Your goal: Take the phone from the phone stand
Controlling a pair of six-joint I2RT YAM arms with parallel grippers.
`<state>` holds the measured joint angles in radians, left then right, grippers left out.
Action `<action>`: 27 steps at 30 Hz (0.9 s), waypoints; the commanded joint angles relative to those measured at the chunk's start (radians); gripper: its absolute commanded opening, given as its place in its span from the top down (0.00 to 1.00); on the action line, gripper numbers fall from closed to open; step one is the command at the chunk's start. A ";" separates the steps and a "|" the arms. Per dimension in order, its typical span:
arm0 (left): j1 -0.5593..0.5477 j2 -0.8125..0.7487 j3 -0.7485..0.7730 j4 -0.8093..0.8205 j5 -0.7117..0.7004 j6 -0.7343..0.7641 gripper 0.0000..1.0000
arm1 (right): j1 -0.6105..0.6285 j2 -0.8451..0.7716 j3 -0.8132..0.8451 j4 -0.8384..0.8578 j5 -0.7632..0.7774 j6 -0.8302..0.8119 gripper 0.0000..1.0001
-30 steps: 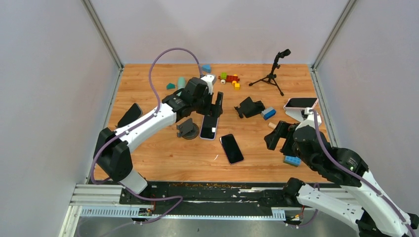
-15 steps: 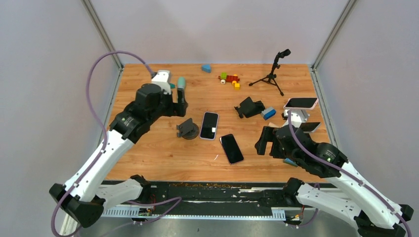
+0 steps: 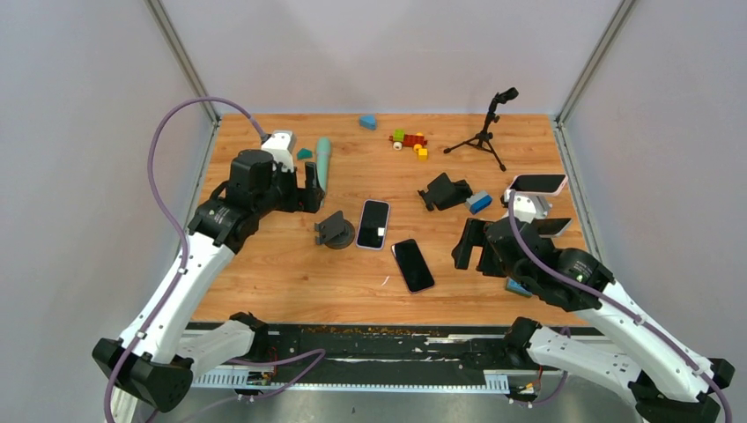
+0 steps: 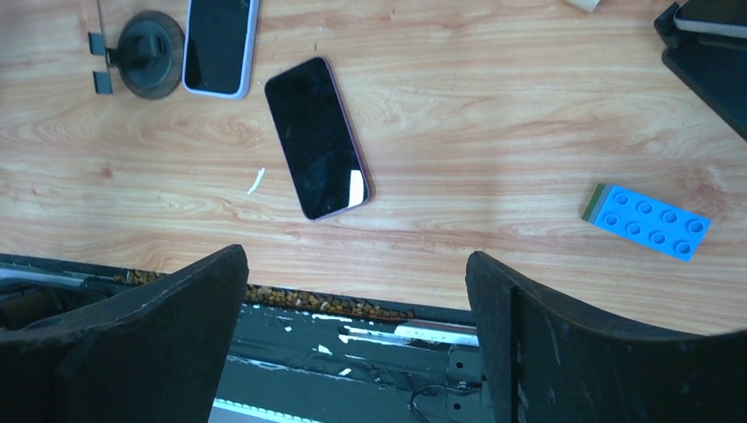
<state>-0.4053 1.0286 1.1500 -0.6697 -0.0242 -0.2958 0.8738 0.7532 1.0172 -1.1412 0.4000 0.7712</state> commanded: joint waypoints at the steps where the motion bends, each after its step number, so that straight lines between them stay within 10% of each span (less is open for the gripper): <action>1: -0.001 0.010 -0.008 0.044 0.089 0.054 0.00 | -0.006 0.052 0.085 0.015 0.063 0.019 0.04; 27: 0.000 -0.227 -0.088 -0.204 -0.339 -0.164 0.00 | -0.077 0.123 -0.069 0.263 -0.360 -0.159 0.07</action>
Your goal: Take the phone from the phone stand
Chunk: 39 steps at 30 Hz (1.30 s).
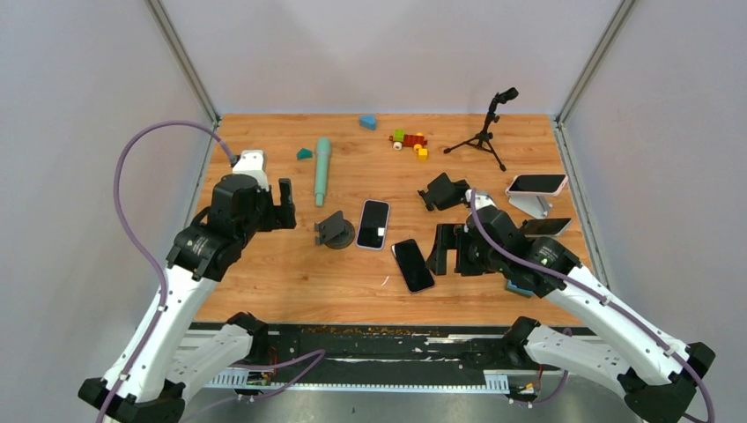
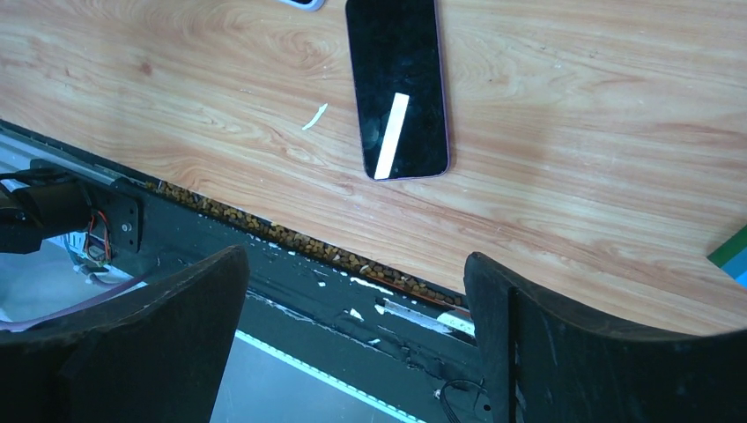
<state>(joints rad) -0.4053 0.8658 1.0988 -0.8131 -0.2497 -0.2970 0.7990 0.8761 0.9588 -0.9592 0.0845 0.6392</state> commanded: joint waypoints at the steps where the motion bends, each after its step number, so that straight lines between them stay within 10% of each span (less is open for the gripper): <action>1: -0.001 -0.101 -0.076 -0.059 -0.129 -0.189 0.00 | -0.003 0.003 -0.014 0.085 -0.045 -0.028 0.07; 17: 0.065 -0.242 -0.273 -0.110 -0.253 -0.472 0.00 | -0.002 0.026 -0.078 0.108 -0.104 -0.063 0.06; 26: 0.210 -0.121 -0.129 0.135 -0.011 -0.109 0.00 | -0.002 0.006 -0.103 0.118 -0.120 -0.058 0.06; 39: 0.247 0.243 0.175 0.067 0.074 0.506 0.01 | -0.001 0.006 -0.106 0.116 -0.214 -0.073 0.06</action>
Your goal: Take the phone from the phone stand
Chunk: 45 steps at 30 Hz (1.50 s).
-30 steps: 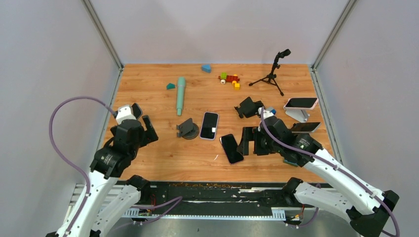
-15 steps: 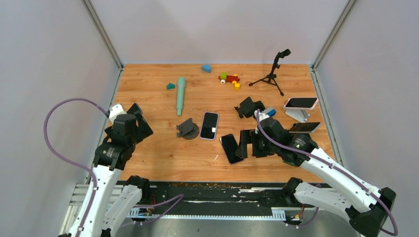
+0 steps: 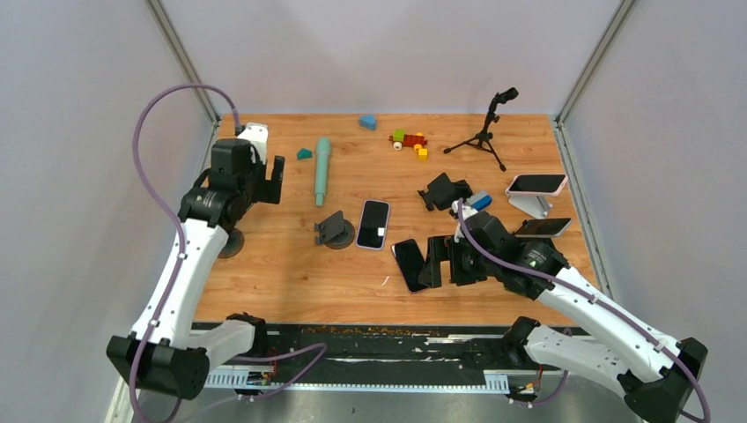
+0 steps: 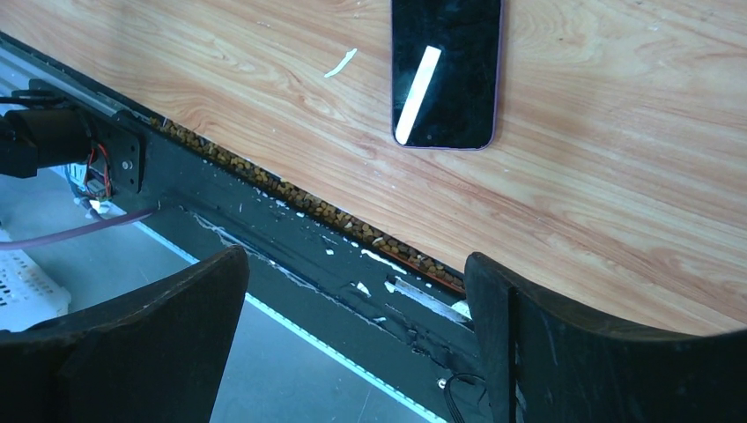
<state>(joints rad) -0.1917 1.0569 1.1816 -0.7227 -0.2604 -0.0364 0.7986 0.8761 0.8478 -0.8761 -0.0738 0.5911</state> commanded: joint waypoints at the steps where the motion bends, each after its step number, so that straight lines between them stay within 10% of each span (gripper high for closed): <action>1: 0.050 0.085 0.137 -0.034 0.142 0.289 0.01 | -0.001 0.011 0.006 0.033 -0.064 -0.029 0.06; 7: 0.126 0.184 0.266 -0.086 0.261 0.389 0.16 | -0.002 0.060 0.016 0.034 -0.105 -0.047 0.07; 12: 0.142 0.191 0.228 -0.021 0.320 0.411 0.00 | -0.002 0.111 0.026 0.047 -0.104 -0.063 0.07; 20: 0.143 0.111 0.020 0.104 0.394 0.585 0.00 | -0.002 0.176 0.036 0.072 -0.128 -0.056 0.07; 45: 0.292 0.276 0.099 -0.063 0.459 0.722 0.10 | 0.000 0.226 0.043 0.080 -0.163 -0.070 0.07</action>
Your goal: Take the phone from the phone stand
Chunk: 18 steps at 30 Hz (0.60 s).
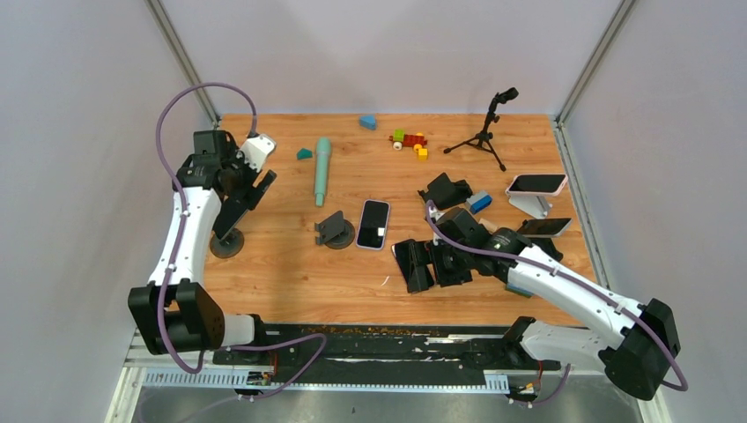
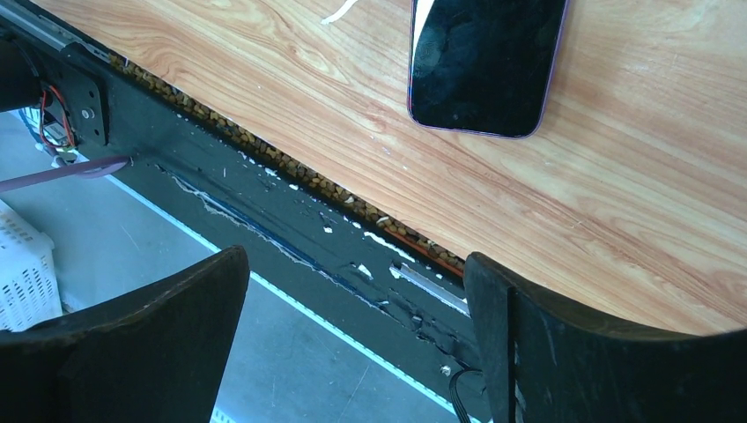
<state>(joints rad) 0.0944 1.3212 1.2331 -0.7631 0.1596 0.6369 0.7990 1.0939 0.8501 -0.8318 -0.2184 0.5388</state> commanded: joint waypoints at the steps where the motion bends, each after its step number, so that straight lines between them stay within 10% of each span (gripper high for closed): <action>1: 0.006 0.015 0.050 -0.032 0.038 0.053 0.10 | 0.000 0.010 0.041 0.035 -0.019 -0.016 0.07; 18: 0.007 0.081 0.067 -0.031 -0.032 0.096 0.02 | 0.001 0.082 0.071 0.037 -0.038 -0.013 0.08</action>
<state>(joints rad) 0.0948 1.3994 1.2545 -0.7959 0.1394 0.7063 0.7990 1.1622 0.8776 -0.8253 -0.2436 0.5362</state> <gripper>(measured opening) 0.908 0.925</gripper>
